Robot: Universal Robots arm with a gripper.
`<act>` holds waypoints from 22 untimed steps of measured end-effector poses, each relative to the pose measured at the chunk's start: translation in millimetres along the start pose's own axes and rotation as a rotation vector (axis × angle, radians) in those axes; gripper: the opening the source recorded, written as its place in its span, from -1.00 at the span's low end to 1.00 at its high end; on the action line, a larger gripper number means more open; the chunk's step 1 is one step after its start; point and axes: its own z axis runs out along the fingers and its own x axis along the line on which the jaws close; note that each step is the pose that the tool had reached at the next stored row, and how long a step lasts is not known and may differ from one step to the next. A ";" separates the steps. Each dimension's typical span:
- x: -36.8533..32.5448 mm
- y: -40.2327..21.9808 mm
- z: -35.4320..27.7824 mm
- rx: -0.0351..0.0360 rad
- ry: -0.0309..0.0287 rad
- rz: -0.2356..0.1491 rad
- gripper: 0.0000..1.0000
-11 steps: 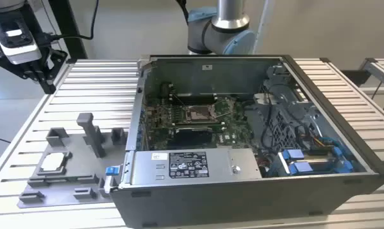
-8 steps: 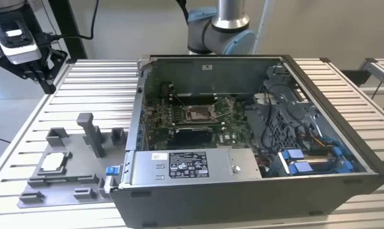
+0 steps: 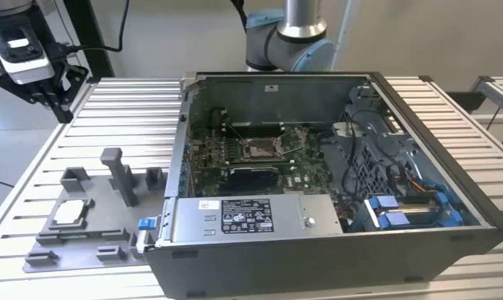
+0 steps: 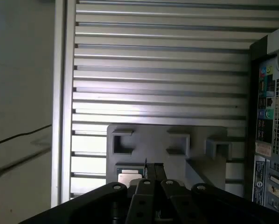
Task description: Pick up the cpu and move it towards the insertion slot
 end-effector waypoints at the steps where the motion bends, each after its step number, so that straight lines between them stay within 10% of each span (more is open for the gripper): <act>1: 0.0 0.0 0.0 0.0000 0.0001 0.000 -1.00; 6: 5.1 -7.3 0.1 -0.0001 -0.0009 0.000 -1.00; 22: 20.3 -63.0 3.2 0.0001 -0.0010 0.000 -1.00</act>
